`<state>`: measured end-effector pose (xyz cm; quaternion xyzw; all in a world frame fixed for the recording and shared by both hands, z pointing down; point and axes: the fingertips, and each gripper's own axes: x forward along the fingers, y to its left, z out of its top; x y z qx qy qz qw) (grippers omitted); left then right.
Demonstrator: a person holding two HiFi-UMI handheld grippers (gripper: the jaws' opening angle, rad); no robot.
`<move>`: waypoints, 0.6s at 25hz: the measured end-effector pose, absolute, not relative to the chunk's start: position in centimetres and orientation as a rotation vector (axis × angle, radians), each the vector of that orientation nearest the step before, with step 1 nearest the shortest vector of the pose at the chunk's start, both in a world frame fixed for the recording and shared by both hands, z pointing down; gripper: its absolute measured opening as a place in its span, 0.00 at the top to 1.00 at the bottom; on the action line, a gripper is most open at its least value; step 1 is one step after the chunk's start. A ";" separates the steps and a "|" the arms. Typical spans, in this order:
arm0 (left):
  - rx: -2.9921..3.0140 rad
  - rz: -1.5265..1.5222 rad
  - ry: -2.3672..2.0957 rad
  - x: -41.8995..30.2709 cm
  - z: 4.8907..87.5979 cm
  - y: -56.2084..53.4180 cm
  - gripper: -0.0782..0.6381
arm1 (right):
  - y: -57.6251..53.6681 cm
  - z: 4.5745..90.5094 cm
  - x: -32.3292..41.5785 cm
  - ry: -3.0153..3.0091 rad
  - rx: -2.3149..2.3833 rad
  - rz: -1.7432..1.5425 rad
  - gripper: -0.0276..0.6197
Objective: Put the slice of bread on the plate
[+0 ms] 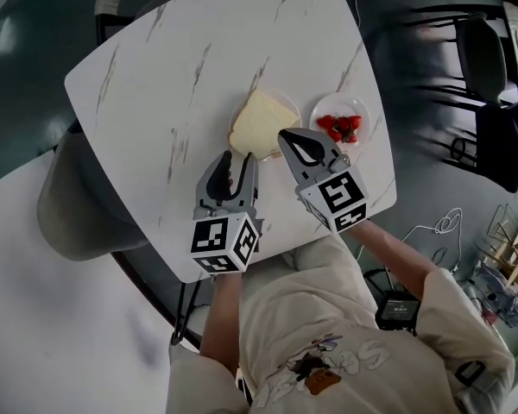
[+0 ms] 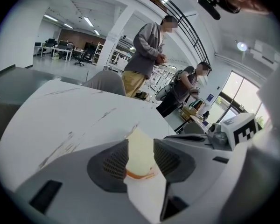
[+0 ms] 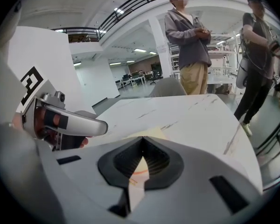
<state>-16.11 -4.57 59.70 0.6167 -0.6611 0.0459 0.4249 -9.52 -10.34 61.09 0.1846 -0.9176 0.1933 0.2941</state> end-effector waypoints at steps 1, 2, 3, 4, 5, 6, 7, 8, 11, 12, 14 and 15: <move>1.537 0.125 -1.665 -16.1 59.4 -4.4 0.65 | -10.2 60.6 -9.4 -2.452 0.497 0.509 0.96; 1.531 0.136 -1.681 -16.1 59.0 -4.2 0.66 | -9.9 60.1 -9.3 -2.460 0.502 0.503 0.96; 1.527 0.144 -1.701 -16.2 58.5 -4.0 0.71 | -9.7 59.5 -9.1 -2.468 0.505 0.497 0.96; 1.524 0.150 -1.720 -16.3 58.0 -3.9 0.78 | -9.4 58.9 -9.1 -2.477 0.507 0.494 0.96; 1.524 0.156 -1.736 -16.3 57.4 -3.7 0.80 | -9.2 58.3 -9.0 -2.486 0.508 0.492 0.96; 1.526 0.165 -1.746 -16.3 56.9 -3.5 0.84 | -8.9 57.7 -8.9 -2.494 0.510 0.492 0.96; 1.529 0.180 -1.753 -16.1 56.4 -3.3 0.87 | -8.7 57.0 -8.8 -2.503 0.515 0.492 0.96; 1.536 0.198 -1.756 -15.9 55.9 -3.1 0.88 | -8.4 56.3 -8.6 -2.515 0.524 0.494 0.96; 1.565 0.228 -1.758 -15.2 54.7 -2.4 0.88 | -7.7 54.5 -8.1 -2.541 0.556 0.490 0.96; 1.572 0.229 -1.759 -14.9 54.3 -2.2 0.88 | -7.5 54.1 -7.8 -2.545 0.565 0.485 0.96; 1.581 0.220 -1.762 -14.5 53.4 -1.8 0.88 | -6.9 53.4 -7.1 -2.548 0.580 0.482 0.96; 1.586 0.215 -1.764 -14.3 52.9 -1.5 0.88 | -6.7 53.0 -6.8 -2.550 0.587 0.483 0.96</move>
